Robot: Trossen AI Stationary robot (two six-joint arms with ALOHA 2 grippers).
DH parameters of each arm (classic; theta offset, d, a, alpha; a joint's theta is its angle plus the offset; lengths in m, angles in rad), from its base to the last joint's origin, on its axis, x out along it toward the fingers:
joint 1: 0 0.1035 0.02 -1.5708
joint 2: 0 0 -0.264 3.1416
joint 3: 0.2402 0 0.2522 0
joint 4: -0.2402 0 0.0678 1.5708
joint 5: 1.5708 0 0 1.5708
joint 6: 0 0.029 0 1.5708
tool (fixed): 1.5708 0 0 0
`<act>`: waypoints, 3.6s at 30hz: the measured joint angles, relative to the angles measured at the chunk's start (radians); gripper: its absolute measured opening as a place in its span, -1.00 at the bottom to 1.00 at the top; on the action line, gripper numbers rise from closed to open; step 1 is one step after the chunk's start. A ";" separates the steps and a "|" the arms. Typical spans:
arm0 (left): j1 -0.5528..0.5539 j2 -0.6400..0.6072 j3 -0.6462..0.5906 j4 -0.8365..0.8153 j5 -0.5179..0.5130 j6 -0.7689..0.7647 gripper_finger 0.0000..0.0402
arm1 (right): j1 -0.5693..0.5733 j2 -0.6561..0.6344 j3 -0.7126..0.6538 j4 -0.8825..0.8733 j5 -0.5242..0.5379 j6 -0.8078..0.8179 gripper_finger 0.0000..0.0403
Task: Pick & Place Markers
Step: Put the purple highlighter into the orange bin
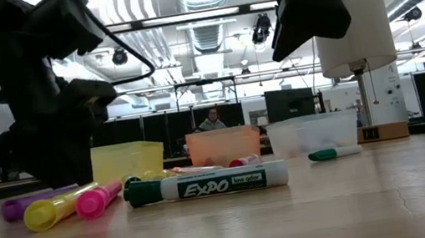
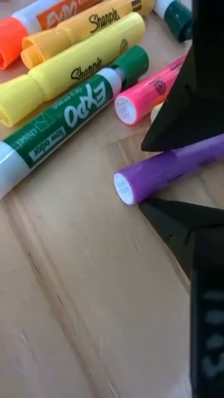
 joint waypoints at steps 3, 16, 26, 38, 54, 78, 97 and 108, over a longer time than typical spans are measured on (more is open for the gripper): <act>0.000 0.007 0.000 -0.020 0.000 0.009 -0.41 | 0.000 0.000 0.000 0.000 0.000 0.000 -0.25; 0.000 -0.007 0.033 -0.041 -0.012 0.082 -0.77 | 0.000 0.000 0.000 0.002 0.000 0.000 -0.25; 0.011 -0.057 0.209 -0.281 -0.110 0.184 -0.73 | 0.000 0.000 0.000 0.003 0.000 0.000 -0.25; 0.076 -0.062 0.478 -0.394 -0.287 0.421 -0.72 | 0.000 0.000 0.000 0.003 0.000 0.000 -0.25; 0.252 -0.063 0.727 -0.385 -0.301 0.675 -0.72 | 0.000 0.000 0.000 0.003 0.000 0.000 -0.25; 0.539 0.115 0.738 0.085 -0.225 0.925 -0.72 | 0.000 0.000 0.000 0.040 0.002 -0.027 -0.25; 0.637 0.430 0.741 0.179 -0.131 0.960 -0.71 | 0.000 0.000 0.000 0.042 0.000 -0.027 -0.25; 0.638 0.437 0.741 0.179 -0.118 0.955 -0.71 | 0.000 0.000 0.000 0.045 0.000 -0.027 -0.25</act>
